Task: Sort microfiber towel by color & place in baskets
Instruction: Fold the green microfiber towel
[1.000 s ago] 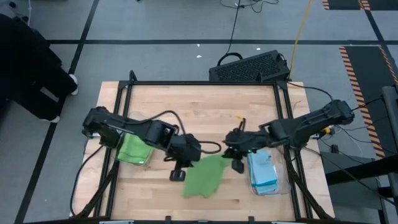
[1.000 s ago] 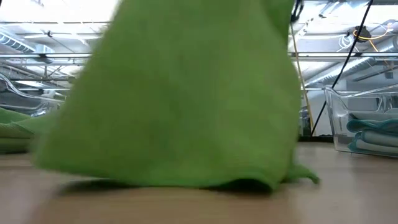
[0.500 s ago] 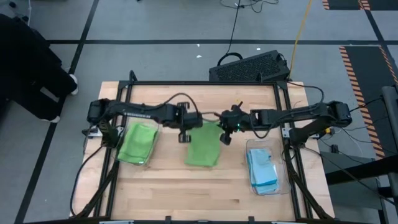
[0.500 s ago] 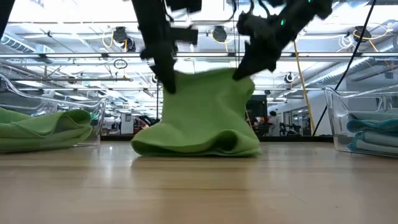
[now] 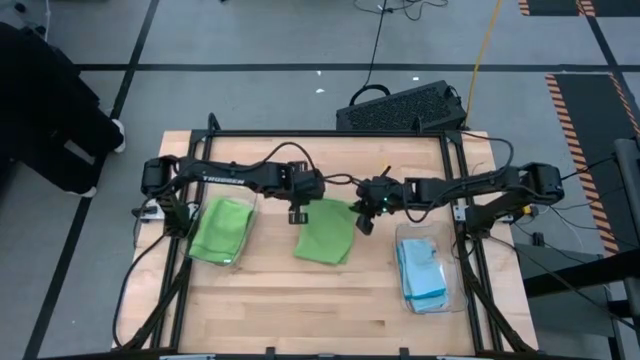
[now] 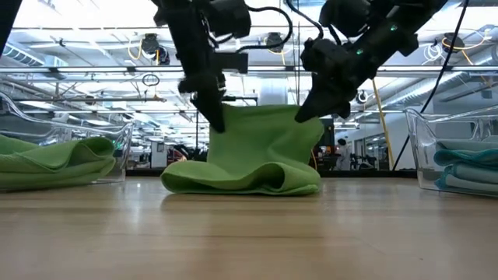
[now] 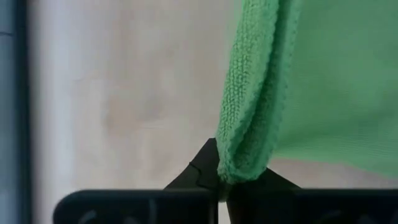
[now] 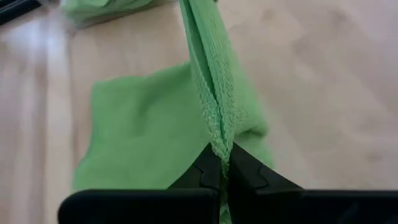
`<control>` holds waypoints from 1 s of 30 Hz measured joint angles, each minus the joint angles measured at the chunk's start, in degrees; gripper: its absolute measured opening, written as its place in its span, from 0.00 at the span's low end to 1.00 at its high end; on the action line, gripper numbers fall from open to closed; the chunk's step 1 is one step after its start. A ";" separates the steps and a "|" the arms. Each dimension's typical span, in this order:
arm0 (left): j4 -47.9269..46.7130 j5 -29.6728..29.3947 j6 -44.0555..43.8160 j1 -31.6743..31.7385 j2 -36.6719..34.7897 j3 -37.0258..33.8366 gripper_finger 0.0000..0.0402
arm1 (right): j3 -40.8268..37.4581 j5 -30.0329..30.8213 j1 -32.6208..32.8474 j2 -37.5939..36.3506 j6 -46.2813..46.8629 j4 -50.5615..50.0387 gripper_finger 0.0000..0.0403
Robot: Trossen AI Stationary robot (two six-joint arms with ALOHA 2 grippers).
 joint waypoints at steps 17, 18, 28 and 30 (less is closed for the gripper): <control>-4.16 12.49 -11.35 -14.05 -3.92 -0.26 0.05 | 1.46 -2.24 14.16 2.69 19.71 1.36 0.00; -3.33 12.49 -11.73 -14.75 -3.76 -1.47 0.05 | 1.42 -2.41 14.83 3.76 20.53 2.45 0.00; 0.34 10.88 -13.89 -17.18 -3.41 -8.08 0.16 | 1.38 -4.22 18.26 18.08 27.11 18.63 0.07; -0.35 10.90 -15.87 -16.99 -3.41 -8.32 0.22 | 1.40 -6.90 18.25 18.92 28.05 18.94 0.14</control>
